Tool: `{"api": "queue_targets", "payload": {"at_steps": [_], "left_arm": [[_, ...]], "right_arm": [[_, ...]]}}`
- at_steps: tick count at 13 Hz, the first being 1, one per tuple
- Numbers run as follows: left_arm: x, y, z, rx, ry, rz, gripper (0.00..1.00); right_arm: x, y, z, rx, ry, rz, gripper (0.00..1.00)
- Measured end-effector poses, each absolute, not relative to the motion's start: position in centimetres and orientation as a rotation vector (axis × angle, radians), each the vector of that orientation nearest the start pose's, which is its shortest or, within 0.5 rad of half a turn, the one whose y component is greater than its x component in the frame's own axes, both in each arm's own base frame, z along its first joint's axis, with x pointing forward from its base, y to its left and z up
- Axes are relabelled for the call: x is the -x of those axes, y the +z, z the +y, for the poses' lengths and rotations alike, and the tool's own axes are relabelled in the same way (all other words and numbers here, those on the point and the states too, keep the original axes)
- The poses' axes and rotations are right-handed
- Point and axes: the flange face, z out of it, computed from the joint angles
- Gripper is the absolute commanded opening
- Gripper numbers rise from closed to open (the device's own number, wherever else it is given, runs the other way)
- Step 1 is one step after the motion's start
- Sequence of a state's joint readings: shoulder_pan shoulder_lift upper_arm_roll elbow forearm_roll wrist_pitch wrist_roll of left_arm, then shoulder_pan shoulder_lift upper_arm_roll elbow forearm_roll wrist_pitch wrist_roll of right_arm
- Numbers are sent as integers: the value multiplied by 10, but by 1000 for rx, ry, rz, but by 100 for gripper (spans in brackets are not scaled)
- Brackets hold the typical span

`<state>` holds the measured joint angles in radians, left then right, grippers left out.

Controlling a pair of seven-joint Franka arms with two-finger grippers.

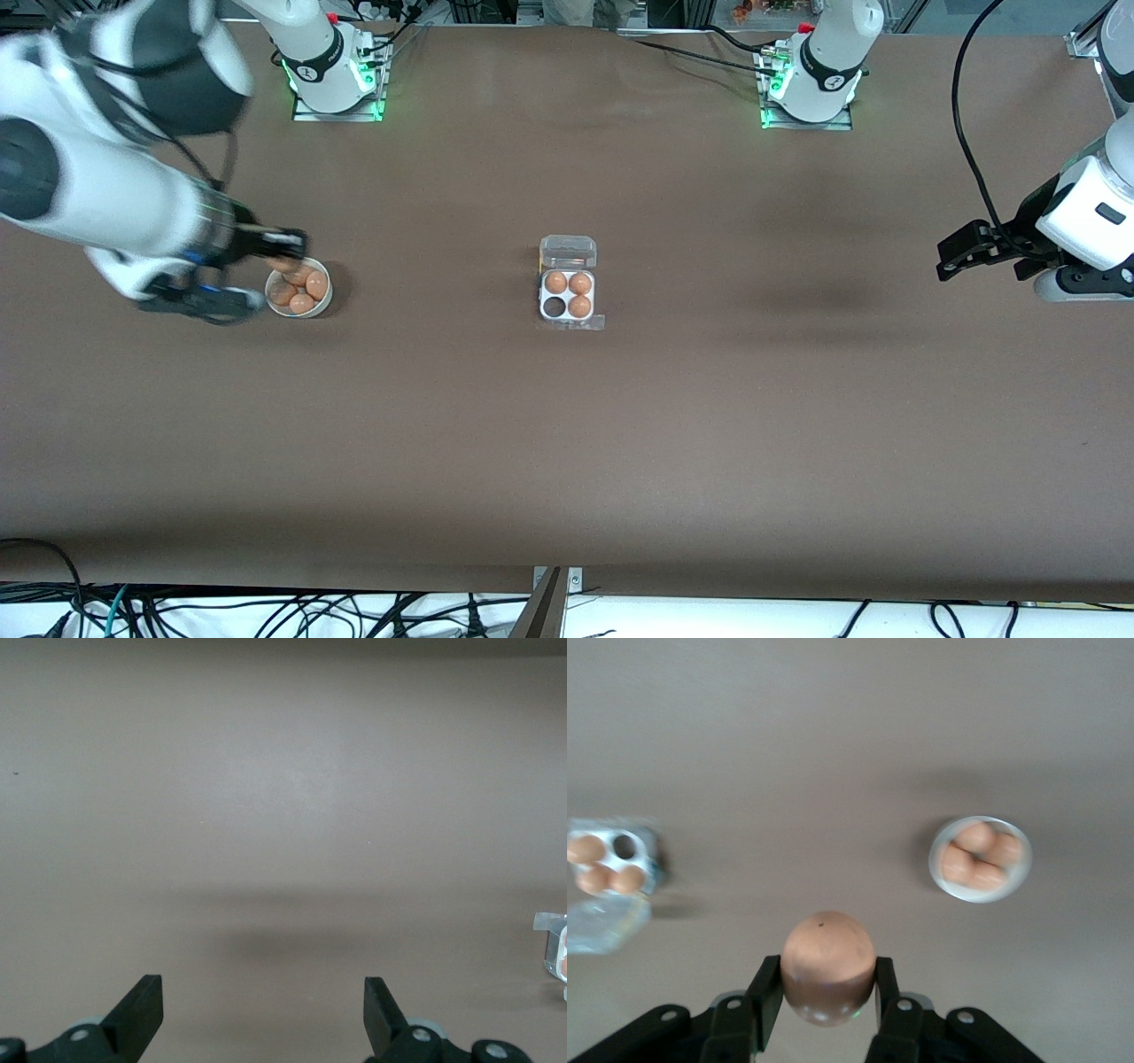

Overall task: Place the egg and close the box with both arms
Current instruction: 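Lift the egg with the right gripper and carry it toward the carton, then lower the egg into the empty carton slot and open the right gripper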

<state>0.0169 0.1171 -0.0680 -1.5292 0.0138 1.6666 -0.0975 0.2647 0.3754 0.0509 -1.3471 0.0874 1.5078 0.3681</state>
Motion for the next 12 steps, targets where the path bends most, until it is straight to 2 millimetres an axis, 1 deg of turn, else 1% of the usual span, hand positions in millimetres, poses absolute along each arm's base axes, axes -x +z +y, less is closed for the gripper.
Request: {"api": "queue_targets", "payload": {"at_steps": [2, 3, 4, 5, 6, 8, 10, 12], "left_arm": [[-598, 586, -27, 3136, -33, -72, 100], [-598, 586, -27, 3136, -34, -72, 100], [-598, 586, -27, 3136, -34, -72, 100], [-598, 585, -26, 3136, -33, -73, 100], [-598, 585, -26, 3136, -32, -74, 100], [-598, 585, -26, 3136, -31, -74, 100], [-598, 584, -26, 3136, -30, -74, 100], [-599, 584, -25, 3136, -30, -76, 100]], "right_arm": [[-622, 469, 268, 3081, 311, 99, 0], [-622, 454, 298, 3079, 286, 97, 0], [-621, 439, 324, 3077, 266, 102, 0], [-618, 425, 345, 3075, 254, 106, 0], [-614, 410, 362, 3076, 249, 110, 0], [-607, 382, 391, 3079, 254, 137, 0], [-597, 354, 417, 3084, 263, 170, 0], [-587, 331, 439, 3086, 259, 190, 0]]}}
